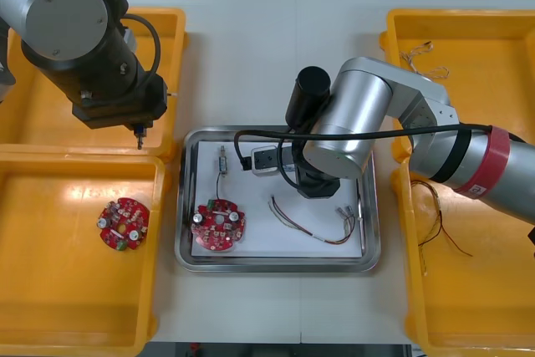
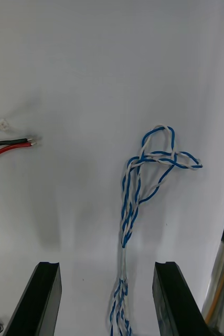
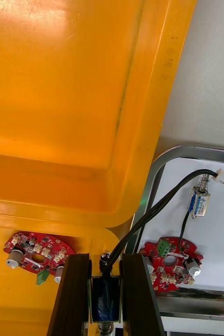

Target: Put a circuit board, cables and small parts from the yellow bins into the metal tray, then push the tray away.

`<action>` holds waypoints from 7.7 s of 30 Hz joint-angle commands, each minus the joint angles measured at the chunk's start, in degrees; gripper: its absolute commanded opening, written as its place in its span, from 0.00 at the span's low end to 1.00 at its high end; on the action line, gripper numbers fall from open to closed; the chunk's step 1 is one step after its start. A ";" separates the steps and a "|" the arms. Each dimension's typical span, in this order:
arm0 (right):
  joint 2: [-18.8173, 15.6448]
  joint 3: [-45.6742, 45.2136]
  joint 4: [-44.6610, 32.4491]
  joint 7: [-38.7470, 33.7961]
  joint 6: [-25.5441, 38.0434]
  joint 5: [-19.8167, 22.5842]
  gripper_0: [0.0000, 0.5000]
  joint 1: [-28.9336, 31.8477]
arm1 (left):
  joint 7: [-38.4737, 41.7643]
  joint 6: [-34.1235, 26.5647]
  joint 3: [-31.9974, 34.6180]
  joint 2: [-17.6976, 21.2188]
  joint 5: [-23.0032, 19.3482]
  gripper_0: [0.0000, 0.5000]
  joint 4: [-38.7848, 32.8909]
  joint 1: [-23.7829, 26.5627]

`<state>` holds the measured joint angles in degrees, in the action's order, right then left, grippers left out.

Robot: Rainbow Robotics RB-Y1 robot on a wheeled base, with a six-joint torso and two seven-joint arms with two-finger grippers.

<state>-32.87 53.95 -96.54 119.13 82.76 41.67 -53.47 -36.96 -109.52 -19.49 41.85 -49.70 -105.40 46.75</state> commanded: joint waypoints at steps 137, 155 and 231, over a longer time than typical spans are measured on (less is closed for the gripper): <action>-14.24 -79.26 -37.40 -52.42 27.24 15.81 1.00 49.78 | 5.32 15.39 -13.39 -9.86 4.96 1.00 2.39 3.61; -19.78 -64.23 -44.08 -49.78 27.24 24.69 1.00 36.16 | 1.98 -0.17 -0.38 3.06 -6.29 1.00 -9.56 -0.79; 7.38 11.88 -24.66 -31.50 16.20 -5.81 1.00 7.50 | -21.93 4.93 30.21 17.92 -8.05 1.00 -23.71 -36.82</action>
<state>-27.26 64.54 -120.74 85.86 100.13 37.23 -47.11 -54.78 -104.34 8.75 57.03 -58.36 -127.42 10.97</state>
